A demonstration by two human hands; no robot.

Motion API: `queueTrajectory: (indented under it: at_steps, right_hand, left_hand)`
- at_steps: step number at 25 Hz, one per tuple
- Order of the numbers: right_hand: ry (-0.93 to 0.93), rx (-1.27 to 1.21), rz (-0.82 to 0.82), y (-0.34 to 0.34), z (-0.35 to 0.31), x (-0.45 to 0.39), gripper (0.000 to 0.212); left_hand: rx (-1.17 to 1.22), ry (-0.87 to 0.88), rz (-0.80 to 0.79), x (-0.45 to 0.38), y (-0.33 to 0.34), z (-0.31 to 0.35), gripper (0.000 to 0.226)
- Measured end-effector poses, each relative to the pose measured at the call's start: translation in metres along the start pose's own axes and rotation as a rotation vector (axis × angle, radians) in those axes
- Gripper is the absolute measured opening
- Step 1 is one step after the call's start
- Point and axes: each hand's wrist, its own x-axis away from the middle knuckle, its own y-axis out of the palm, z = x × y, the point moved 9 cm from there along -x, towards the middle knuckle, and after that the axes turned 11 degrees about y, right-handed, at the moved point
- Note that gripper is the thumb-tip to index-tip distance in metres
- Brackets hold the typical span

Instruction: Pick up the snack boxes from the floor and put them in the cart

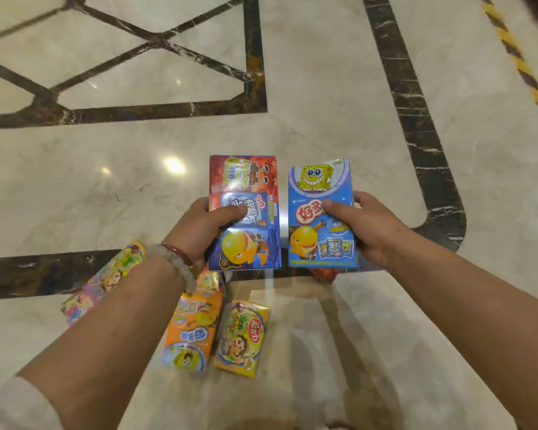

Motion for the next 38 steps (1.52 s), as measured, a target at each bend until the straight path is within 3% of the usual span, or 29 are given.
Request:
queueTrajectory:
  at_steps: [6,14,19,27,31,38]
  right_hand:
    - [-0.113,-0.014,-0.013,0.002,-0.166,0.186,0.039]
    - [-0.470,0.023,-0.010,-0.004,-0.413,0.491,0.036]
    - [-0.702,-0.022,-0.062,-0.013,-0.497,0.648,0.042]
    - [-0.860,-0.043,-0.044,-0.025,-0.502,0.795,0.028]
    - [-0.876,-0.072,0.049,-0.030,-0.469,0.835,0.031]
    - [-0.912,-0.215,0.234,-0.047,-0.389,0.895,0.023]
  left_hand:
    - [0.036,0.152,-0.018,0.075,0.019,0.236,0.012]
    - [0.028,0.423,-0.108,0.214,0.066,0.584,0.037]
    - [0.047,0.609,-0.152,0.307,0.094,0.725,0.033]
    - [0.044,0.733,-0.252,0.405,0.119,0.792,0.051]
    - [0.021,0.754,-0.328,0.436,0.126,0.794,0.028]
    - [-0.012,0.750,-0.530,0.481,0.131,0.783,0.042]
